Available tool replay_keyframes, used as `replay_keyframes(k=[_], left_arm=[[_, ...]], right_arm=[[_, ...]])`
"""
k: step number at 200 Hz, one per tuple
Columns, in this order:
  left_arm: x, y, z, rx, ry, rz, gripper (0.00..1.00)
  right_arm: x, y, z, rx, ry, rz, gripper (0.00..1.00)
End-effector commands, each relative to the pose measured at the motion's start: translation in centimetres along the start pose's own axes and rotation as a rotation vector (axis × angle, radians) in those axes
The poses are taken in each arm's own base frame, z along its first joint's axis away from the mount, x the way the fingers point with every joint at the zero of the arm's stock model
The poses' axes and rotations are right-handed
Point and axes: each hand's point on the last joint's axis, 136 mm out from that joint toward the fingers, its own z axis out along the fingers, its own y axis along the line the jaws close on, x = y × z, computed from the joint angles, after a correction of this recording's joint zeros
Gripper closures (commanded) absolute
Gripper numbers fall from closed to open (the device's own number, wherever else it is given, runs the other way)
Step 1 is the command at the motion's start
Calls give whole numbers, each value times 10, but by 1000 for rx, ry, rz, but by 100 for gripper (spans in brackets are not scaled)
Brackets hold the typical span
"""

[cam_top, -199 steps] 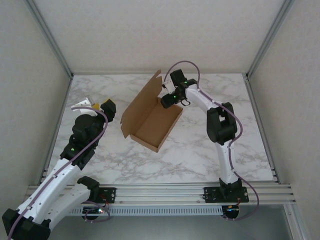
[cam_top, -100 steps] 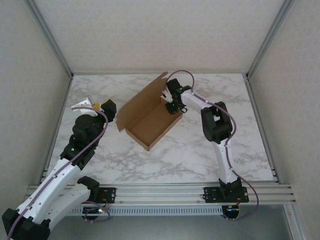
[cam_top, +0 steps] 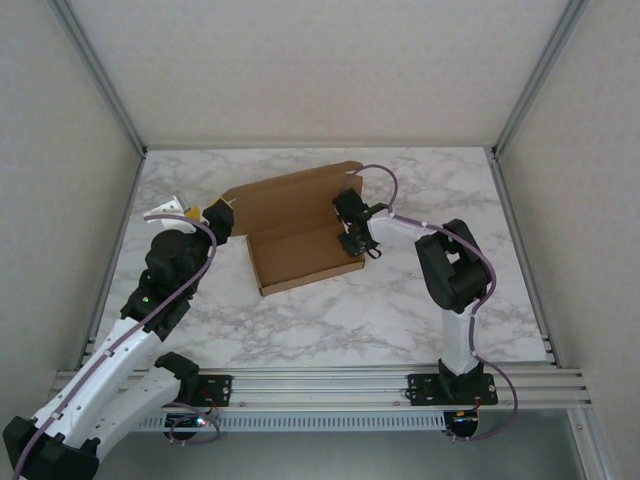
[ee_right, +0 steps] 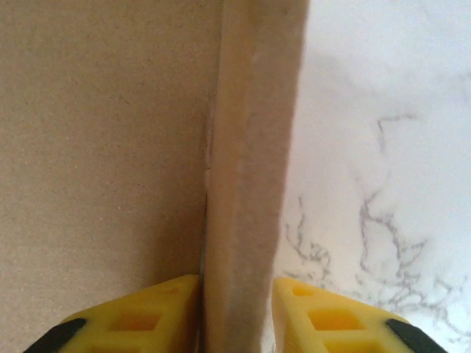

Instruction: Fold the paper box

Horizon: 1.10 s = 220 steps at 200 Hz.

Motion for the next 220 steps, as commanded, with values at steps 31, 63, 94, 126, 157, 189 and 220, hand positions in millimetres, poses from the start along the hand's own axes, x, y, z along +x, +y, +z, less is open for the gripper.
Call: replay_keyframes(k=[31,63,94,126,157,189,220], left_arm=[[-8,1,-6,-12,-29,-7,30],[-8,2,-7,-20,-32,-4,30],[-7,3,-6,-21,-32,-4,30],[-6,2,-6,-18,-30,-4,29],[-6,2,-6,-18,-30,-5,29],[-5,2,-6,-18,-27,-4,29],[-5,2,-6,-19,-26,-4,29]], right_arm=[[-28,2,-24,-58,-81,78,61],[-31,5,-25,-78,-84,86,66],[-31,6,-24,-77,-82,88,71],[-29,-2,-14,-15,-52,75,78],[-23,-10,-4,67,-11,47,86],[-16,-9,4,118,30,4,87],[-11,-5,12,110,55,9,85]])
